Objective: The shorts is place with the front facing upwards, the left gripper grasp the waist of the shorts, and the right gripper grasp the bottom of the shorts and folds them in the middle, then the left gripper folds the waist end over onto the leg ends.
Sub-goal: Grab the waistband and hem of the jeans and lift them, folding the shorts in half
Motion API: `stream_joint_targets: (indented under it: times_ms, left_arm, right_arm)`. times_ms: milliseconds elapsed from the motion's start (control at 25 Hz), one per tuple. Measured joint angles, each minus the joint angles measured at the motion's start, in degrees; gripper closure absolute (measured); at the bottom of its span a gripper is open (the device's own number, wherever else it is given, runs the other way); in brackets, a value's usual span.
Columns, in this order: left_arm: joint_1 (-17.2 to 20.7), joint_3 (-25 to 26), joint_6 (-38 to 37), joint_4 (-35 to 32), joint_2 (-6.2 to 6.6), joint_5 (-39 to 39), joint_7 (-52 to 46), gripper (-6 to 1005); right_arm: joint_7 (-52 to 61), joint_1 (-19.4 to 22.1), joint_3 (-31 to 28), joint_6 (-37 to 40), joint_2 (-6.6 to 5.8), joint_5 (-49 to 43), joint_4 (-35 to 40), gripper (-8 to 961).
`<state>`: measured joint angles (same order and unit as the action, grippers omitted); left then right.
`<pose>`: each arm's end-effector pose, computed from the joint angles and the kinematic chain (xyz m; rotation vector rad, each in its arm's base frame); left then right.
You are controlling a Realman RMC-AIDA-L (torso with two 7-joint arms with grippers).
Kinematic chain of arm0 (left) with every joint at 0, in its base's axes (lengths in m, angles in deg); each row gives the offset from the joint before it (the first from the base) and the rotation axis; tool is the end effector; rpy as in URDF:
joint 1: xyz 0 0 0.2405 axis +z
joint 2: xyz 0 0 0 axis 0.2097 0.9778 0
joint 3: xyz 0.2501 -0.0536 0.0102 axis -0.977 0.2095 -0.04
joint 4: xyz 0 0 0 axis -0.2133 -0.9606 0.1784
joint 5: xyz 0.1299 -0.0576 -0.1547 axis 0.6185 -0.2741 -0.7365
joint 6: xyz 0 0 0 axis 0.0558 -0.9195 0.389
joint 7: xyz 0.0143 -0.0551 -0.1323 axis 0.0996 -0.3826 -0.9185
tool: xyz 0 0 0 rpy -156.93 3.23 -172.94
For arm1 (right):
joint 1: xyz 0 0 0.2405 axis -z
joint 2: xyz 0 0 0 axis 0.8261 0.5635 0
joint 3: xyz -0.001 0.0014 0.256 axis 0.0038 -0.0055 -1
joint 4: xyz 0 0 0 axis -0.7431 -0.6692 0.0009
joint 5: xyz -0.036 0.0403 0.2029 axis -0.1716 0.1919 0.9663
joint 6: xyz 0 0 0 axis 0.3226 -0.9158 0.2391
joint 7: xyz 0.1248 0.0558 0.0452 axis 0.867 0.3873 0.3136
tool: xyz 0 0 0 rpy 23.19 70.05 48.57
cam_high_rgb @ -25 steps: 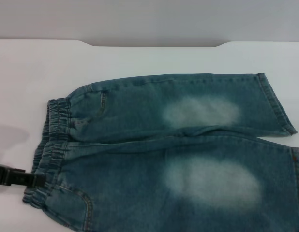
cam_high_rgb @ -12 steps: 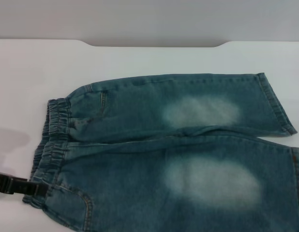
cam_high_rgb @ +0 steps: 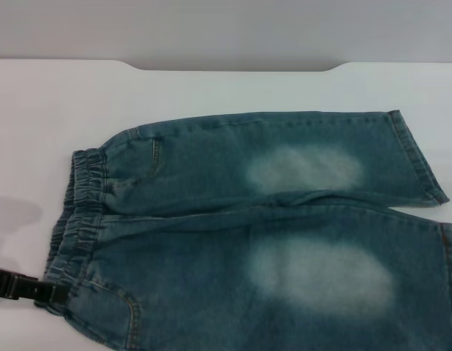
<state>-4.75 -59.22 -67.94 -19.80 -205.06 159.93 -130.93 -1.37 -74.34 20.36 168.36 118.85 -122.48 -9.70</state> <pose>-0.3189 0.2671 0.0670 -2.4106 -1.6066 0.1084 0.3676 0.2678 0.0879 -1.1756 0.3704 0.8841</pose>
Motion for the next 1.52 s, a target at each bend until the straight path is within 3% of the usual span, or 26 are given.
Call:
stream_joint_targets:
  times_ms: [800, 1320, 1520]
  left_arm:
    - [-1.71, -1.36, 0.73, 2.57, -0.05, 0.61, 0.00, 213]
    - [-2.04, -1.69, -0.09, 3.28, -0.06, 0.59, 0.63, 278]
    - [-2.14, -1.68, -0.03, 3.44, -0.03, 0.60, 1.09, 444]
  right_arm:
    - [0.00, 0.10, -0.45, -0.04, 0.00, 0.32, 0.17, 438]
    - [0.00, -0.05, -0.58, -0.26, 0.00, 0.54, 0.18, 438]
    - [0.00, -0.13, -0.62, -0.28, 0.00, 0.61, 0.17, 438]
